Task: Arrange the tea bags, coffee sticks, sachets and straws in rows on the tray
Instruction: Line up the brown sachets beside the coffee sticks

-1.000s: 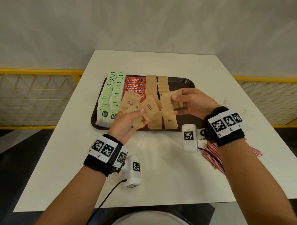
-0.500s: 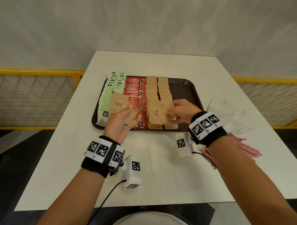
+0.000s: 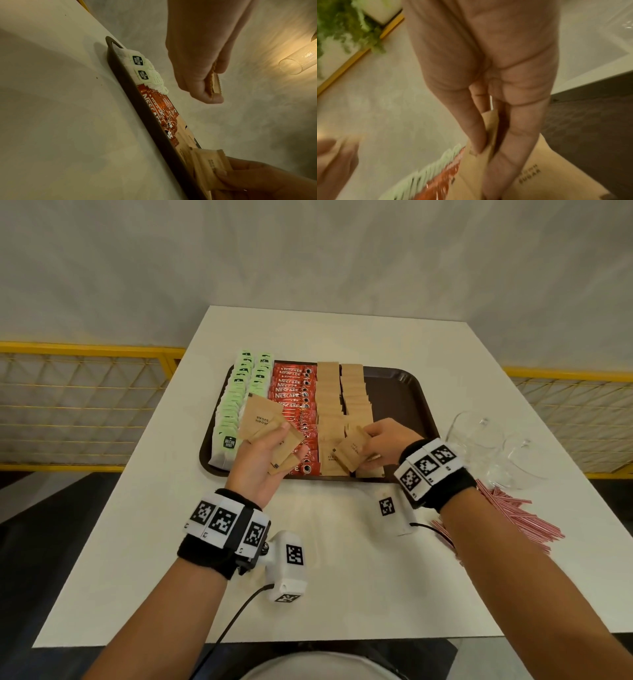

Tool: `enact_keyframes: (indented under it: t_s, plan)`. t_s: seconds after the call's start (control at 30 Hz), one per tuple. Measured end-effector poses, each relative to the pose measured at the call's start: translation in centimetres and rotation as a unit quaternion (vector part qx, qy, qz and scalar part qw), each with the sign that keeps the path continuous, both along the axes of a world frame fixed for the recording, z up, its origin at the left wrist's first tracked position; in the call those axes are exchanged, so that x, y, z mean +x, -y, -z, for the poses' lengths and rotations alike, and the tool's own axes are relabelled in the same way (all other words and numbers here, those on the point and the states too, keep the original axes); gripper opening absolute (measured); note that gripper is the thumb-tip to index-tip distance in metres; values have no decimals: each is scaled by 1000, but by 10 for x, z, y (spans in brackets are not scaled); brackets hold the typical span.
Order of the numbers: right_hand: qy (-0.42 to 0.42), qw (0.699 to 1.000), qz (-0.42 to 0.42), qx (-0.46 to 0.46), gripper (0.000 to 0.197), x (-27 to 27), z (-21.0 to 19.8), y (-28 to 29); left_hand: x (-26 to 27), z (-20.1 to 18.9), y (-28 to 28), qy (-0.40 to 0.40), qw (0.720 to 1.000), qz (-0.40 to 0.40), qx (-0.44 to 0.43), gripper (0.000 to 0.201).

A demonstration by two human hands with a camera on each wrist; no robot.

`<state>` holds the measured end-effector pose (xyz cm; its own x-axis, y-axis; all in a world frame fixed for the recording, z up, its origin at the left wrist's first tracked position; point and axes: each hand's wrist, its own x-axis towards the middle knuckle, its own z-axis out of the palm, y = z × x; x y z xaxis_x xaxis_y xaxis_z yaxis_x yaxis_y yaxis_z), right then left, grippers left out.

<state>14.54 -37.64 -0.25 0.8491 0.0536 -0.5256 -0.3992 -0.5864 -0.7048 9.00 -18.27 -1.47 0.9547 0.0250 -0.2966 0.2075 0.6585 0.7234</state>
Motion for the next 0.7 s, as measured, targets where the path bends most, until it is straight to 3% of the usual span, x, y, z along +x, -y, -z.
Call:
enact_keyframes:
  t_s: [0.2,0.5,0.7]
  plan:
    - [7,1000,-11,16,29,1,-10,16,3,-3,9,-45,999,8,3,5]
    - [31,986,-83,-138,19,15,-2,24,6,-5,15,-55,998,20,-30,11]
    - [64,974,-110,-189,8,20,10,21,11,-3,15,-74,996,25,-48,10]
